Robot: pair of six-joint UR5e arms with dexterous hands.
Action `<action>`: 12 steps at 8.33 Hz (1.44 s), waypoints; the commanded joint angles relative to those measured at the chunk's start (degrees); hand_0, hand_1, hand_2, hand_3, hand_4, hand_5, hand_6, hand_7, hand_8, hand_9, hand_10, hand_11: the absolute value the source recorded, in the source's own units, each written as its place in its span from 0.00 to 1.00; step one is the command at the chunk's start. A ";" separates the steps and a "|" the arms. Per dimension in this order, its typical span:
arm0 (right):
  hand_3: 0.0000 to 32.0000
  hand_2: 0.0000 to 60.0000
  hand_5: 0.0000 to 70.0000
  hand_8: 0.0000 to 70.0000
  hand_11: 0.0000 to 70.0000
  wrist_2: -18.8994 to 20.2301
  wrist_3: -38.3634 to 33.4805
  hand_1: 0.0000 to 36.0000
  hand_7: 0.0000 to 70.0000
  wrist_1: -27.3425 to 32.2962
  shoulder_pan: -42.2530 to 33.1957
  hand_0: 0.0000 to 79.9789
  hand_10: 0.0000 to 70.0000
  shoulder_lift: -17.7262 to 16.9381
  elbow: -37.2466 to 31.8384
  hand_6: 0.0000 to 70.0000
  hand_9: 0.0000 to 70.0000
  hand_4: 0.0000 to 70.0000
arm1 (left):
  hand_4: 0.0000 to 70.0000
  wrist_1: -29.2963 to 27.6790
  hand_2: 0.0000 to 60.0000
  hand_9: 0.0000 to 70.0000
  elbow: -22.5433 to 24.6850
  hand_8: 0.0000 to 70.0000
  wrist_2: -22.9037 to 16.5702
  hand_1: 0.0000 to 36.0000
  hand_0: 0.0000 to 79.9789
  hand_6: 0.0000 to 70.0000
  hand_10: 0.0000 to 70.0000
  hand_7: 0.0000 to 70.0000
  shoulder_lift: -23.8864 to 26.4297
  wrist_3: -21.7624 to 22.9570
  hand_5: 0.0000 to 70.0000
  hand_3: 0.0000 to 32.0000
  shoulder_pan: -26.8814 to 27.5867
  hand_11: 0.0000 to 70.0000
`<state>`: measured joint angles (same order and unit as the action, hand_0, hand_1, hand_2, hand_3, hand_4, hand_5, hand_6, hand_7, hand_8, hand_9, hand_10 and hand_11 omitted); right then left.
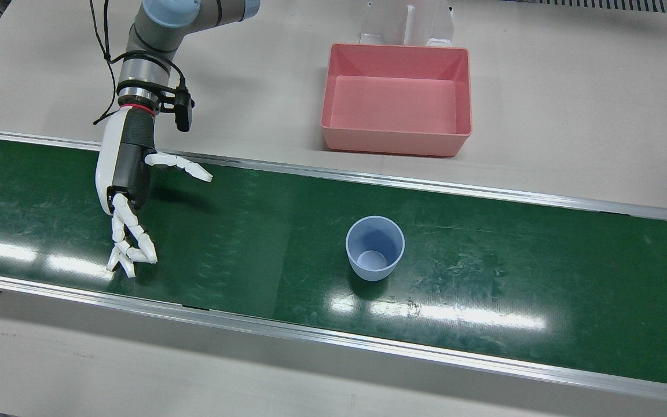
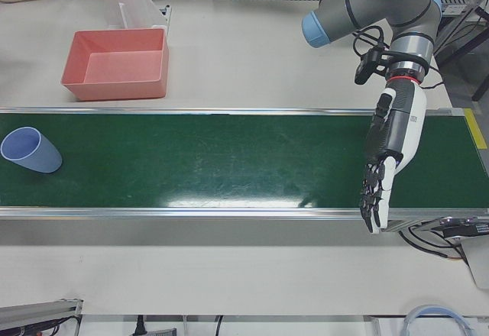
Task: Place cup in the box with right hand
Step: 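Move the open right hand along the belt toward the blue cup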
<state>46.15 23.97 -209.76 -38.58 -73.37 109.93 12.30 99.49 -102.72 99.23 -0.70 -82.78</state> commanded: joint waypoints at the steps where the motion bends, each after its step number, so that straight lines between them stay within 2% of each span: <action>1: 0.00 0.27 0.04 0.07 0.00 -0.09 -0.06 0.38 0.56 0.05 0.00 0.56 0.00 0.07 -0.42 0.12 0.21 0.08 | 0.00 0.00 0.00 0.00 0.00 0.00 -0.03 0.00 0.00 0.00 0.00 0.00 0.00 -0.09 0.00 0.00 -0.01 0.00; 2: 0.00 0.28 0.04 0.08 0.00 -0.09 -0.06 0.37 0.58 0.05 0.00 0.55 0.00 0.07 -0.77 0.13 0.22 0.11 | 0.00 0.00 0.00 0.00 0.00 0.00 -0.03 0.00 0.00 0.00 0.00 0.00 0.00 0.00 0.00 0.00 -0.01 0.00; 4: 0.00 0.28 0.04 0.07 0.00 0.08 0.11 0.37 0.56 -0.04 0.00 0.55 0.00 0.16 -0.77 0.12 0.21 0.09 | 0.00 0.00 0.00 0.00 0.00 0.00 -0.02 0.00 0.00 0.00 0.00 0.00 0.00 0.00 0.00 0.00 -0.01 0.00; 10: 0.00 0.31 0.04 0.08 0.00 -0.01 0.02 0.37 0.59 0.05 0.09 0.54 0.00 0.33 -2.62 0.13 0.22 0.14 | 0.00 0.00 0.00 0.00 0.00 0.00 -0.03 0.00 0.00 0.00 0.00 0.00 0.00 -0.09 0.00 0.00 0.07 0.00; 12: 0.00 0.31 0.04 0.07 0.00 0.08 0.03 0.36 0.57 0.05 0.09 0.54 0.00 0.42 -2.53 0.13 0.22 0.11 | 0.00 0.00 0.00 0.00 0.00 0.00 -0.02 0.00 0.00 0.00 0.00 0.00 0.00 -0.09 0.00 0.00 -0.01 0.00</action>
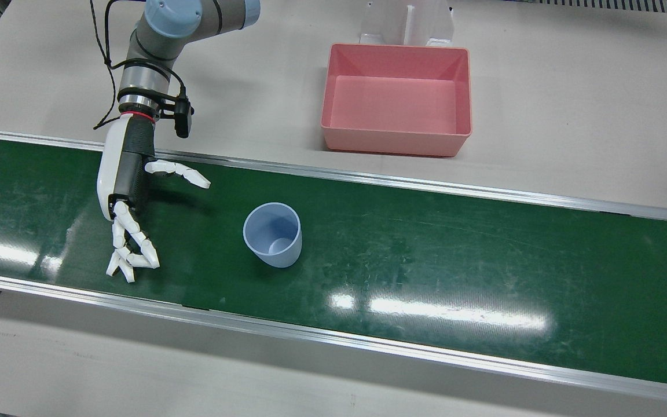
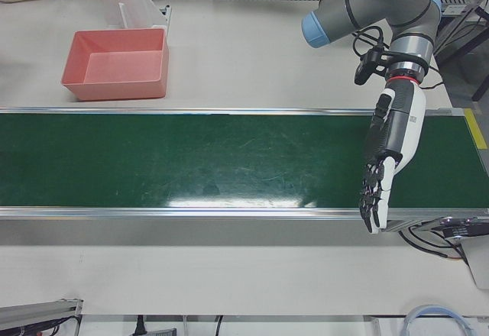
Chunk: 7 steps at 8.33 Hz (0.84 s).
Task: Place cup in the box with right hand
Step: 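Close the right hand fingers around the blue cup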
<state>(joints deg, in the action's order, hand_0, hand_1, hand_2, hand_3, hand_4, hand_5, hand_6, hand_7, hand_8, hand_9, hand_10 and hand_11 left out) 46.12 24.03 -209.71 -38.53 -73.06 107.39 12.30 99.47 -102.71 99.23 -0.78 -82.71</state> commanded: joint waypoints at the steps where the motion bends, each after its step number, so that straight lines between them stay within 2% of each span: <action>1: 0.00 0.31 0.04 0.07 0.00 0.11 -0.03 0.35 0.57 0.00 0.04 0.53 0.00 0.11 0.01 0.12 0.22 0.12 | 0.00 0.00 0.00 0.00 0.02 0.00 -0.03 0.00 0.00 0.00 0.00 0.00 0.00 -0.01 0.00 0.00 0.00 0.00; 5: 0.00 0.32 0.04 0.09 0.00 0.11 -0.12 0.38 0.57 -0.09 -0.49 0.54 0.00 0.11 0.36 0.13 0.23 0.09 | 0.00 0.00 0.00 0.00 -0.06 0.00 -0.03 0.00 0.00 0.00 0.00 0.00 0.00 -0.01 0.00 0.00 0.00 0.00; 6: 0.00 0.32 0.05 0.11 0.00 0.19 -0.12 0.40 0.60 -0.17 -1.10 0.56 0.00 0.03 0.45 0.13 0.27 0.06 | 0.00 0.00 0.00 0.00 -0.06 0.00 0.05 0.00 0.00 0.00 0.00 0.00 0.00 -0.01 0.00 0.00 -0.09 0.00; 7: 0.00 0.58 0.09 0.17 0.03 0.19 0.06 0.63 0.72 -0.35 -1.80 0.60 0.01 -0.23 0.45 0.17 0.36 0.05 | 0.00 0.00 0.00 0.00 -0.06 0.00 -0.03 0.00 0.00 0.00 0.00 0.00 0.00 -0.01 0.00 0.00 0.00 0.00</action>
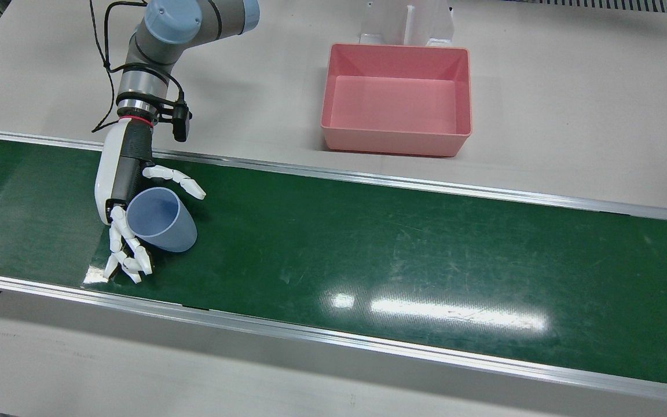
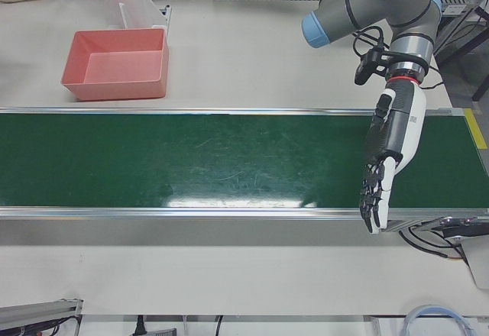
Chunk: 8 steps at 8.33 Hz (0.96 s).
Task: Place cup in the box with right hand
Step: 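Close the right hand fingers around the blue cup, then lift the blue cup off the belt and carry it to the pink tray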
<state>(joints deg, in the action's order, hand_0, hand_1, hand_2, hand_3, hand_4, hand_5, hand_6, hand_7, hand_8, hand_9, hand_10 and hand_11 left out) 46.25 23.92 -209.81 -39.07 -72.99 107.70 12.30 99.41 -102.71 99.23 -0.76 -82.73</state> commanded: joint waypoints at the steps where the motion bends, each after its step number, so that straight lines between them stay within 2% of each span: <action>1: 0.00 1.00 0.14 0.30 0.22 0.07 0.16 1.00 1.00 -0.42 -2.05 0.61 0.12 -0.74 0.14 0.26 0.58 0.13 | 0.00 0.00 0.00 0.00 -0.01 0.00 -0.04 0.00 0.00 0.00 0.00 0.00 0.00 0.06 0.00 0.00 -0.06 0.00; 2: 0.00 1.00 0.19 0.49 0.51 0.07 0.07 1.00 1.00 -2.51 -2.49 0.58 0.32 -0.75 0.23 0.40 0.84 0.38 | 0.00 0.00 0.00 0.00 -0.01 0.00 0.05 0.00 0.00 0.00 0.00 0.00 0.00 0.06 0.00 0.00 0.03 0.00; 3: 0.00 1.00 0.20 0.65 0.72 0.07 0.07 1.00 1.00 -3.14 -2.67 0.55 0.49 -0.83 0.32 0.51 1.00 0.64 | 0.00 0.00 0.00 0.00 -0.01 0.00 -0.04 0.00 0.00 0.00 0.00 0.00 0.09 0.06 0.00 0.00 0.03 0.00; 4: 0.00 1.00 0.19 0.74 0.86 0.07 -0.01 1.00 1.00 -3.15 -3.37 0.53 0.60 -0.92 0.58 0.55 1.00 0.96 | 0.00 0.00 0.00 0.00 -0.01 0.00 -0.04 0.00 0.00 0.00 0.00 0.00 0.00 0.06 0.00 0.00 -0.06 0.00; 5: 0.00 1.00 0.18 0.75 0.90 0.16 -0.28 1.00 1.00 -3.15 -4.16 0.53 0.63 -1.01 1.89 0.53 1.00 1.00 | 0.00 0.00 0.00 0.00 -0.01 0.00 -0.04 0.00 0.00 0.00 0.00 0.00 0.00 -0.03 0.00 0.00 0.03 0.00; 6: 0.00 1.00 0.18 0.74 0.90 0.16 0.50 1.00 1.00 -3.15 -4.34 0.53 0.63 -1.79 6.08 0.52 1.00 0.93 | 0.00 0.00 0.00 0.00 -0.01 0.00 -0.04 0.00 0.00 0.00 0.00 0.00 0.00 -0.03 0.00 0.00 -0.06 0.00; 7: 0.00 1.00 0.18 0.74 0.89 0.16 3.21 1.00 1.00 -3.15 -4.34 0.53 0.63 -2.24 10.99 0.51 1.00 0.92 | 0.00 0.00 0.00 0.00 -0.01 0.00 0.05 0.00 0.00 0.00 0.00 0.00 0.00 -0.03 0.00 0.00 0.03 0.00; 8: 0.00 1.00 0.18 0.75 0.92 0.16 7.59 0.99 1.00 -3.15 -3.56 0.53 0.65 -2.24 16.96 0.52 1.00 0.95 | 0.00 0.00 0.00 0.00 -0.01 0.00 -0.04 0.00 0.00 0.00 0.00 0.00 0.09 -0.03 0.00 0.00 -0.06 0.00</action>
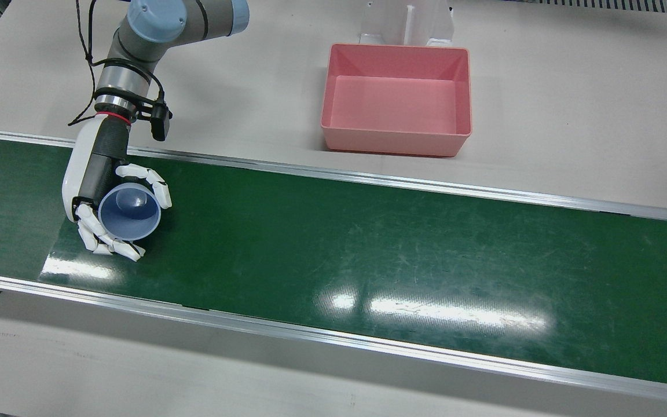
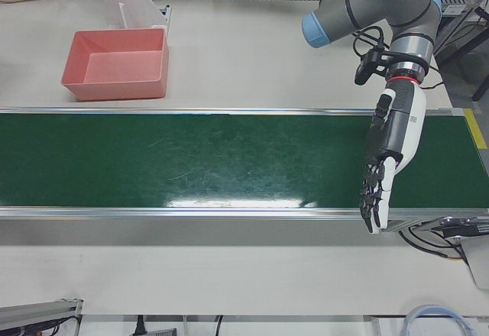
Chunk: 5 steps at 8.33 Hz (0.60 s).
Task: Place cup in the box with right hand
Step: 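Lift the blue cup off the belt and carry it to the pink tray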
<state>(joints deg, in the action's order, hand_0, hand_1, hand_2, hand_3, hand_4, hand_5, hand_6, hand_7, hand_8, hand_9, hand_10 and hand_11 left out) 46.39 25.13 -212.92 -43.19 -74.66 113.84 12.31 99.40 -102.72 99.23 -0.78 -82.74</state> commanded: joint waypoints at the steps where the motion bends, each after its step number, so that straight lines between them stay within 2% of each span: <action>1: 0.00 1.00 0.17 0.77 0.96 0.01 9.03 0.90 1.00 0.14 3.00 0.50 0.68 -0.32 14.70 0.53 1.00 0.98 | 0.00 0.00 0.00 0.00 0.00 0.00 -0.03 0.00 0.00 0.00 0.00 0.00 0.00 -0.01 0.00 0.00 0.04 0.00; 2: 0.00 1.00 0.17 0.79 0.99 -0.07 10.71 0.85 1.00 0.14 7.12 0.48 0.70 0.03 17.18 0.53 1.00 0.99 | 0.00 0.00 0.00 0.00 0.09 0.00 0.06 0.00 0.00 0.00 0.00 0.00 0.00 -0.01 0.00 0.00 0.04 0.00; 3: 0.00 1.00 0.17 0.80 1.00 -0.25 13.95 0.79 1.00 0.49 11.94 0.44 0.72 0.30 19.38 0.54 1.00 0.94 | 0.00 0.00 0.00 0.00 0.09 0.00 -0.03 0.00 0.00 0.00 0.00 0.00 0.00 0.07 0.00 0.00 0.04 0.00; 4: 0.00 1.00 0.16 0.81 1.00 -0.51 17.29 0.71 1.00 0.84 16.60 0.36 0.73 0.30 20.97 0.53 1.00 0.88 | 0.00 0.00 0.00 0.00 0.09 0.00 -0.03 0.00 0.00 0.00 0.00 0.00 0.00 0.07 0.00 0.00 -0.05 0.00; 5: 0.00 1.00 0.16 0.81 1.00 -2.86 18.54 0.65 1.00 1.10 21.70 0.29 0.73 0.39 21.42 0.52 1.00 0.81 | 0.00 0.00 0.00 0.00 0.09 0.00 -0.03 0.00 0.00 0.00 0.00 0.00 0.00 0.07 0.00 0.00 -0.05 0.00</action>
<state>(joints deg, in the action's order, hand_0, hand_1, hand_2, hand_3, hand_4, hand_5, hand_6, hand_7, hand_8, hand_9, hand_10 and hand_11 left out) 46.14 38.47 -212.46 -32.23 -74.51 132.16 12.30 99.48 -102.72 99.23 -0.74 -82.73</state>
